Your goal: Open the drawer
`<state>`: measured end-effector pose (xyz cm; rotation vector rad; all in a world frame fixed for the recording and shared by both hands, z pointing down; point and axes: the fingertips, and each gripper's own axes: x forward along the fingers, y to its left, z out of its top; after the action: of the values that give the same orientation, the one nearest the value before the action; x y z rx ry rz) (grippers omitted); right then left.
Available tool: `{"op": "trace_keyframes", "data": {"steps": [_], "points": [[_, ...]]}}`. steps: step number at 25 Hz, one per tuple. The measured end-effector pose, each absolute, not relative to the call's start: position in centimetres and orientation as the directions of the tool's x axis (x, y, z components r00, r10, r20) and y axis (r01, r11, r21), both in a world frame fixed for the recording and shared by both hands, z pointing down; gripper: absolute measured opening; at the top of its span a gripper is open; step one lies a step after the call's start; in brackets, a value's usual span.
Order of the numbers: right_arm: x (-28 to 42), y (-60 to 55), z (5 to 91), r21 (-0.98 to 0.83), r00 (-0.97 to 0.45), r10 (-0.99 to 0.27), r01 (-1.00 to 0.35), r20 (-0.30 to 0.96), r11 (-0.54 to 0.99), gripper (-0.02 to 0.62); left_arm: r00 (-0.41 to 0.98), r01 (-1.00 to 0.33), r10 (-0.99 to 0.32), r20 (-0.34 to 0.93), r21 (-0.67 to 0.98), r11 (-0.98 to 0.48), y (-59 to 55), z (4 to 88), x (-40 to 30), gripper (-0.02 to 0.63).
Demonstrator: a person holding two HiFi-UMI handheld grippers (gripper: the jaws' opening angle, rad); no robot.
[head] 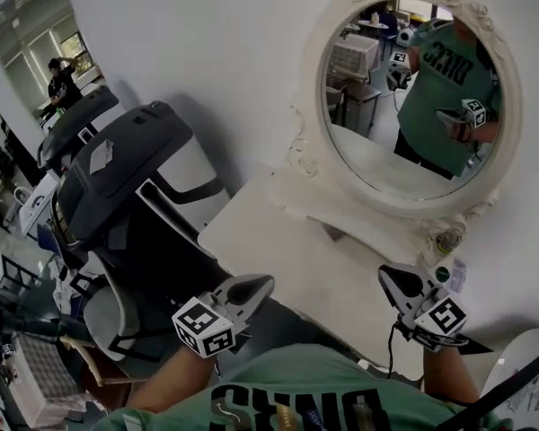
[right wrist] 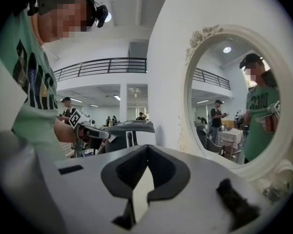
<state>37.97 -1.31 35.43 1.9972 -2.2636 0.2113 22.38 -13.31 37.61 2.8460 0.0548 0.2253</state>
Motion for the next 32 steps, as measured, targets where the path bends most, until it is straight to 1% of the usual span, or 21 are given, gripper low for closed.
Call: {"op": "trace_keyframes", "data": {"steps": [3,7,12,16,19,24,27,31,32], "points": [[39.1,-3.5,36.5,-0.018,-0.237,-0.956,-0.971,0.175,0.238,0.006,0.982,-0.077,-0.024,0.19,0.275,-0.958,-12.8,38.9,23.4,0.008],[38.1,-6.3,38.7,-0.061,-0.375,-0.911,-0.927,0.173,0.37,0.006,0.961,-0.209,-0.146,0.236,0.271,-0.939,-13.3,40.3,22.4,0.008],[35.6,-9.9,40.7,-0.094,-0.486,-0.857,-0.874,0.172,0.477,0.006,0.925,-0.336,-0.269,0.269,0.25,-0.908,-14.8,42.1,19.1,0.008],[32.4,-12.8,41.5,-0.094,-0.524,-0.835,-0.852,0.171,0.515,0.006,0.898,-0.412,-0.338,0.284,0.268,-0.871,-16.8,44.4,15.4,0.008],[30.1,-14.4,42.1,-0.111,-0.523,-0.833,-0.852,0.179,0.511,0.006,0.885,-0.438,-0.354,0.303,0.284,-0.853,-17.8,47.0,12.6,0.008],[26.4,-17.3,43.2,-0.143,-0.502,-0.843,-0.865,0.194,0.482,0.006,0.867,-0.453,-0.34,0.365,0.288,-0.844,-19.9,52.7,9.5,0.009],[24.4,-19.0,43.9,-0.138,-0.501,-0.841,-0.865,0.202,0.482,0.006,0.848,-0.467,-0.331,0.414,0.288,-0.836,-21.3,56.1,8.8,0.009],[22.8,-20.2,45.5,-0.157,-0.535,-0.817,-0.845,0.217,0.512,0.006,0.817,-0.494,-0.331,0.471,0.278,-0.824,-22.4,60.4,9.4,0.012],[22.6,-20.4,46.1,-0.171,-0.546,-0.81,-0.838,0.217,0.519,0.006,0.809,-0.498,-0.329,0.488,0.269,-0.824,-22.5,61.5,9.6,0.027]]}}
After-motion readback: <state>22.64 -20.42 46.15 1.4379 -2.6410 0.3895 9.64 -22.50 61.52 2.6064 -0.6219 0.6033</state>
